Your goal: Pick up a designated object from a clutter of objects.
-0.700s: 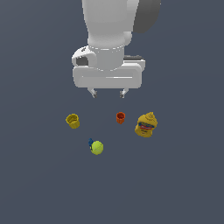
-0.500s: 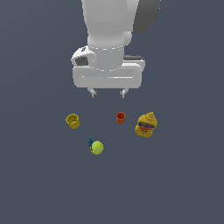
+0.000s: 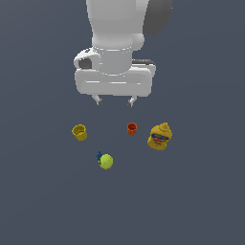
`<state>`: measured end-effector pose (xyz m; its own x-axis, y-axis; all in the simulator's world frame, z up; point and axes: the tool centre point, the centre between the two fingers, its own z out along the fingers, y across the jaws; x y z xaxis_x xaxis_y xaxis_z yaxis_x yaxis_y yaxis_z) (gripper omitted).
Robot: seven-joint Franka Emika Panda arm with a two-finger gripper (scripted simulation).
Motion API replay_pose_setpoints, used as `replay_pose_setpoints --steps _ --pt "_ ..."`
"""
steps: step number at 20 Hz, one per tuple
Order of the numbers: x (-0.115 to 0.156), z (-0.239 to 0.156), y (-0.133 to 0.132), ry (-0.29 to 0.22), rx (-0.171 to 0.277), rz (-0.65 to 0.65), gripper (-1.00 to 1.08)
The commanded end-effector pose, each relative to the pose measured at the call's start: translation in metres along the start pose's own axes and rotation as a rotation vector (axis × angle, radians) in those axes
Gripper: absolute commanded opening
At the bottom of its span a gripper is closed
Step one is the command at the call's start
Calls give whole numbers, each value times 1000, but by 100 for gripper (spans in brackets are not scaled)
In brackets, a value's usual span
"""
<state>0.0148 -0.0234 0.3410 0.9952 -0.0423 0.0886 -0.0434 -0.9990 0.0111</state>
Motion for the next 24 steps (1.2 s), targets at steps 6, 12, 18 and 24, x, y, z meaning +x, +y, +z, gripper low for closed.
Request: replay_pose_setpoints --steps 6,12,18,24 --pt "-4 18 -6 -6 0 -20 100" --pt "-14 56 -17 -17 2 -62 100" --pt "-37 112 -35 -35 5 -129 100" --pt "-74 171 -53 -57 12 -207 100"
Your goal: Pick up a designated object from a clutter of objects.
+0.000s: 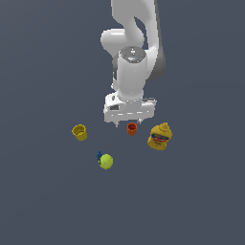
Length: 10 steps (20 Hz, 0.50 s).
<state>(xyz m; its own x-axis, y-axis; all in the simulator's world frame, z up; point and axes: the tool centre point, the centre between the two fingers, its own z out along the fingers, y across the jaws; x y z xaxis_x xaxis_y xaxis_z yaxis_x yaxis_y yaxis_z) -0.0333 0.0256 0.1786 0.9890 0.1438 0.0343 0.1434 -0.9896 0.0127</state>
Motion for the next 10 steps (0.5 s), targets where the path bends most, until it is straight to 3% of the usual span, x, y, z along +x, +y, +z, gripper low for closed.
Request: replay_pose_setpoints --steps 1,10 --pt "-14 23 -10 -8 3 -32 100" --pt "-54 75 -32 -28 12 -108 100"
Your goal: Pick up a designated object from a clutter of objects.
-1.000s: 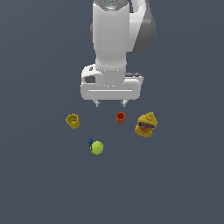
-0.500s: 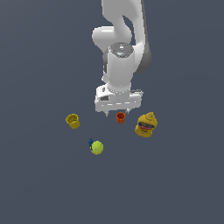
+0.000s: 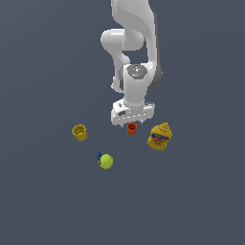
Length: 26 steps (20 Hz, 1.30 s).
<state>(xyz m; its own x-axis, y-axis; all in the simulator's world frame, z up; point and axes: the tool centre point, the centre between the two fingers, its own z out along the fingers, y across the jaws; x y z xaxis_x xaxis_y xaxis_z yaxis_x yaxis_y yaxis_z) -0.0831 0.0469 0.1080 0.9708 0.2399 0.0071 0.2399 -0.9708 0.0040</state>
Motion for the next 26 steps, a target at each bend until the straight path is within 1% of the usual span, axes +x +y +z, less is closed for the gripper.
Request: replay_pose_setpoints --steps 1,6,13,26 --pt "-8 10 -5 -3 2 -15 100" --pt "-16 19 -10 -7 4 -31 100" --pt "-17 23 -10 -7 4 -30 100" --pt "-18 66 -11 -7 4 -32 100"
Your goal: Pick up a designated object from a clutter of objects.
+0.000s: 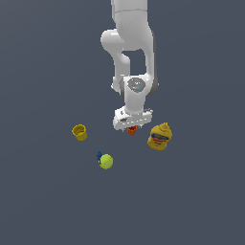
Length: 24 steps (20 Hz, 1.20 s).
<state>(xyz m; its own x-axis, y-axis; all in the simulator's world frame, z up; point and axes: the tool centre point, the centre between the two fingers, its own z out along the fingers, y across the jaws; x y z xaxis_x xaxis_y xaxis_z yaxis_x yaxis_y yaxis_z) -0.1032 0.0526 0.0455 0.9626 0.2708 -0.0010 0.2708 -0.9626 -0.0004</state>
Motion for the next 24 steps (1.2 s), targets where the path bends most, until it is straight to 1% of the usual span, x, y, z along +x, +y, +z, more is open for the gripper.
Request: replay_pose_setpoints --steps 1,3,4,17,24 --pt "0 5 0 1 0 0 100" --pt "0 6 0 1 0 0 100" --pt "0 6 0 1 0 0 -100" --pt "1 3 1 3 -1 0 -100" --pt "7 -17 3 3 -1 0 -100"
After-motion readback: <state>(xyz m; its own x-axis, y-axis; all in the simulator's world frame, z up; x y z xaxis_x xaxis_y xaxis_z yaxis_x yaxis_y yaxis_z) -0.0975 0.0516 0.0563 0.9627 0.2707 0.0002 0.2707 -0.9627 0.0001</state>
